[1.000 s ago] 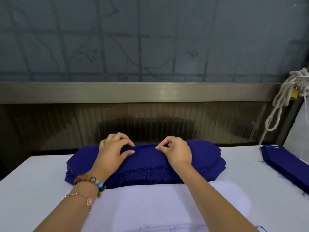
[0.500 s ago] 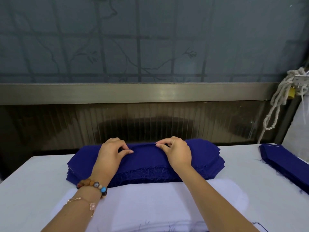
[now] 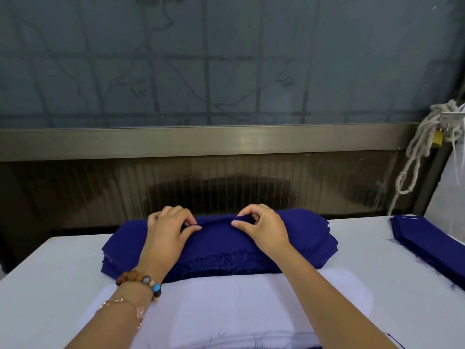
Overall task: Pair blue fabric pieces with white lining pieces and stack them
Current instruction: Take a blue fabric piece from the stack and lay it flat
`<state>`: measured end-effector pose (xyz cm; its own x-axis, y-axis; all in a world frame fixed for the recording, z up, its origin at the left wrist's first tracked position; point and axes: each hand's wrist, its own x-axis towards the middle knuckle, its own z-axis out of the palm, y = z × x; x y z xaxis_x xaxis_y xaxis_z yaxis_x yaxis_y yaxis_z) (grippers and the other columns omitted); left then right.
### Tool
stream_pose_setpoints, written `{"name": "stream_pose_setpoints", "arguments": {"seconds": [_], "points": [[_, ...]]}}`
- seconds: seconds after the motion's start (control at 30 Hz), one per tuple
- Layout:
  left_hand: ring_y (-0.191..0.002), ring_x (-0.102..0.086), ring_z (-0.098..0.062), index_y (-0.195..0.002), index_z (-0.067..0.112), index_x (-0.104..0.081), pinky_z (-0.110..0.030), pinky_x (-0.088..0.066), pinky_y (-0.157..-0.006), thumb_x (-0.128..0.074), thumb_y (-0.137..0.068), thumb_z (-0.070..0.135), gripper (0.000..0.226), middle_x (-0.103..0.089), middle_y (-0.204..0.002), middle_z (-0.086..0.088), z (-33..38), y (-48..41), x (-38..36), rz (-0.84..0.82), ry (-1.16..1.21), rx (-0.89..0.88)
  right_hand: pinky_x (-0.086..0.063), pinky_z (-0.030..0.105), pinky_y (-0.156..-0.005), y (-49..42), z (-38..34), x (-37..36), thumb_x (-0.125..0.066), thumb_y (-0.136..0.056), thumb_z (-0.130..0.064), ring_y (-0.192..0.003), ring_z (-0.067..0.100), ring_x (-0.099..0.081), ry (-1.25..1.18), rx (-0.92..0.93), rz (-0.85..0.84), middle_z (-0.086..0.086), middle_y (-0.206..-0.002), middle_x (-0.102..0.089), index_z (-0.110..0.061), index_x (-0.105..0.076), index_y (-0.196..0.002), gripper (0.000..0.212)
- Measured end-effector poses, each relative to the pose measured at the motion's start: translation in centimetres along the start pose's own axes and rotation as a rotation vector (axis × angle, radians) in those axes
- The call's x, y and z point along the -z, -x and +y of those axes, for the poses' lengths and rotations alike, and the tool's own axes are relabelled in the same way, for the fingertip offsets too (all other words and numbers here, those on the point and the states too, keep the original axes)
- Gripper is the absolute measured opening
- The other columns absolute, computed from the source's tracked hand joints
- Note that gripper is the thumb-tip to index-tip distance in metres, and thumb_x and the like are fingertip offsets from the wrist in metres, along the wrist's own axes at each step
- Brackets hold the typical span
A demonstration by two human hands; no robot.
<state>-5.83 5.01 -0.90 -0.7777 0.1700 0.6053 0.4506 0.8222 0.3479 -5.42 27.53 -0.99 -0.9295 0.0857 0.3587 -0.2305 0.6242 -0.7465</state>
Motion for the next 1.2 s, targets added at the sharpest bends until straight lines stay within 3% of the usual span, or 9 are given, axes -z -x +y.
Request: {"name": "stream_pose_setpoints", "arguments": {"seconds": [0.23,0.47,0.63,0.77,0.9,1.0,1.1,1.2], "points": [[-0.091,-0.047,-0.006,-0.081,0.030,-0.062,-0.027,-0.026,-0.094,-0.066,-0.089,0.026,0.010,-0.055,-0.085,0.015,0.4,0.2,0.1,-0.001,-0.021,0.003,-0.037,0.012,-0.061,-0.1,-0.1,-0.5,-0.080,-0.073,-0.039,-0.080,0.004,-0.053,0.061,-0.049,0.065,-0.015,-0.094,-0.056,-0.035,-0.063,-0.071,0.017],[-0.098,-0.056,-0.017,-0.105,0.022,-0.068,-0.036,-0.035,-0.096,-0.055,-0.097,0.020,0.016,-0.066,-0.099,0.003,0.8,0.7,0.2,0.037,-0.198,-0.037,-0.036,0.010,-0.061,0.1,0.0,-0.6,-0.078,-0.075,-0.037,-0.079,0.002,-0.053,0.009,-0.034,0.088,-0.015,-0.089,-0.056,-0.037,-0.071,-0.074,0.007],[-0.096,-0.048,-0.006,-0.103,0.035,-0.061,-0.031,-0.029,-0.093,-0.057,-0.091,0.046,0.016,-0.058,-0.096,0.016,-0.4,0.0,0.8,-0.080,-0.125,-0.005,-0.036,0.010,-0.060,0.2,0.2,-0.6,-0.074,-0.079,-0.039,-0.077,0.002,-0.053,-0.011,-0.024,0.114,-0.016,-0.087,-0.053,-0.035,-0.072,-0.082,0.006],[-0.092,-0.046,-0.003,-0.091,0.040,-0.055,-0.033,-0.030,-0.088,-0.058,-0.086,0.056,0.017,-0.055,-0.089,0.021,-2.6,-0.7,2.6,-0.230,-0.095,0.043,-0.037,0.009,-0.064,0.1,0.1,-0.3,-0.074,-0.078,-0.046,-0.078,0.003,-0.050,0.157,0.002,0.021,-0.013,-0.098,-0.048,-0.030,-0.067,-0.097,0.026],[-0.089,-0.052,-0.004,-0.081,0.041,-0.056,-0.036,-0.029,-0.083,-0.057,-0.089,0.052,0.014,-0.058,-0.083,0.021,-5.2,-0.6,5.2,-0.275,-0.162,0.169,-0.048,0.027,-0.082,-1.4,-1.0,1.8,-0.070,-0.081,-0.048,-0.097,0.015,-0.053,0.397,-0.048,-0.202,-0.002,-0.119,-0.046,-0.024,-0.059,-0.114,0.042],[-0.083,-0.052,-0.005,-0.081,0.042,-0.057,-0.038,-0.032,-0.084,-0.055,-0.089,0.057,0.017,-0.059,-0.080,0.020,-7.0,-0.1,6.8,-0.292,-0.232,0.298,-0.048,0.037,-0.093,-2.3,-0.8,4.3,-0.068,-0.082,-0.050,-0.109,0.023,-0.053,0.503,-0.149,-0.321,0.003,-0.126,-0.047,-0.020,-0.058,-0.122,0.050],[-0.078,-0.061,-0.012,-0.085,0.033,-0.062,-0.041,-0.050,-0.077,-0.063,-0.087,0.048,0.015,-0.066,-0.080,0.011,-8.5,0.7,7.5,-0.300,-0.074,0.404,-0.049,0.041,-0.095,-2.4,0.9,7.3,-0.070,-0.080,-0.052,-0.108,0.024,-0.055,0.530,-0.273,-0.330,0.007,-0.120,-0.057,-0.016,-0.062,-0.116,0.051],[-0.077,-0.065,-0.017,-0.091,0.023,-0.066,-0.029,-0.050,-0.060,-0.071,-0.085,0.030,0.010,-0.070,-0.081,0.003,-9.1,1.6,7.8,-0.238,0.143,0.479,-0.048,0.043,-0.096,-2.2,2.9,9.7,-0.069,-0.076,-0.061,-0.110,0.029,-0.054,0.605,-0.386,-0.239,0.009,-0.117,-0.058,-0.019,-0.063,-0.110,0.055]]}}
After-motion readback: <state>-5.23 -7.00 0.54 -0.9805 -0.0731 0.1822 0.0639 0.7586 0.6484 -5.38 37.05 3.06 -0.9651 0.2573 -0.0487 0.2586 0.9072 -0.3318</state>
